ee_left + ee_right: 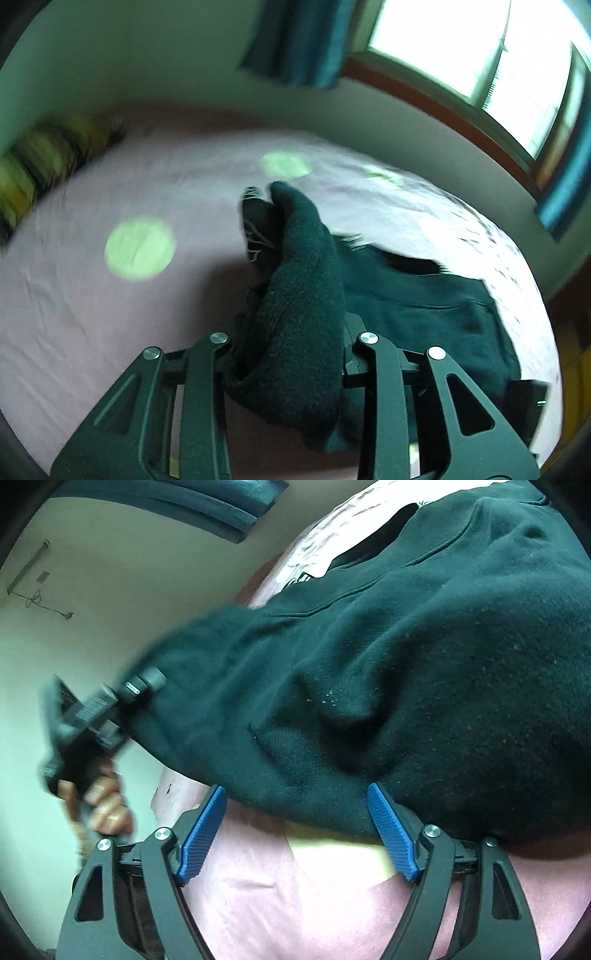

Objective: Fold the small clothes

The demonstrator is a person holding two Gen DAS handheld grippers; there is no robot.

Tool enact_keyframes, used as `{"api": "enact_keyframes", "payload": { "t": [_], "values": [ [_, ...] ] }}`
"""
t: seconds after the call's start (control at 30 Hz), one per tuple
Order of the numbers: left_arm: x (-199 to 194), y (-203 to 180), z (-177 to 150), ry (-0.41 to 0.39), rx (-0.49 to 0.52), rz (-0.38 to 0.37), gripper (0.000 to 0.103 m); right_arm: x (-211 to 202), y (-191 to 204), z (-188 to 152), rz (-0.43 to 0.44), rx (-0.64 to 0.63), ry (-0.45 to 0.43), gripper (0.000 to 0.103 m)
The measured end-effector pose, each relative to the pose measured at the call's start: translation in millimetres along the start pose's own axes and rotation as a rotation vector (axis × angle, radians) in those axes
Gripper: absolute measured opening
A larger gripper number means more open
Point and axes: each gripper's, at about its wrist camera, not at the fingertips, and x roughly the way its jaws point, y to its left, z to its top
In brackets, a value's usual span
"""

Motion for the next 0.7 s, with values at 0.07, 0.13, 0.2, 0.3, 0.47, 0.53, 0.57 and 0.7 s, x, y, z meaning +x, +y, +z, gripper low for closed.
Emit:
{"api": "enact_keyframes", "payload": {
  "t": [0.07,0.13,0.2,0.3,0.47,0.53,0.57,0.7],
  "values": [
    [-13,-40,9,-0.022,0.082,-0.01,0.03,-3,4,-2,-0.002,-0.036,-0.015,0.08],
    [-24,-79,11,-0.043,0.159,-0.007,0.03,-12,8,-2,0.004,-0.056,-0.009,0.079],
    [-28,-119,7,-0.056,0.232,-0.018,0.029,-27,1,-5,0.042,-0.021,0.01,0.079],
    [-27,-167,-9,-0.05,0.315,-0.041,0.028,-61,-15,-6,0.051,0.018,-0.025,0.079],
    [2,-248,-63,-0.001,0.492,-0.05,0.027,-148,-63,-6,0.052,0.085,-0.168,0.079],
    [22,-272,-88,0.044,0.541,-0.044,0.026,-175,-85,-5,0.054,0.132,-0.221,0.079],
    [31,-280,-99,0.058,0.559,-0.034,0.026,-185,-95,-7,0.051,0.156,-0.244,0.079],
    [47,-300,-140,-0.007,0.655,0.055,0.027,-213,-130,-19,0.102,0.276,-0.295,0.079]
  ]
}}
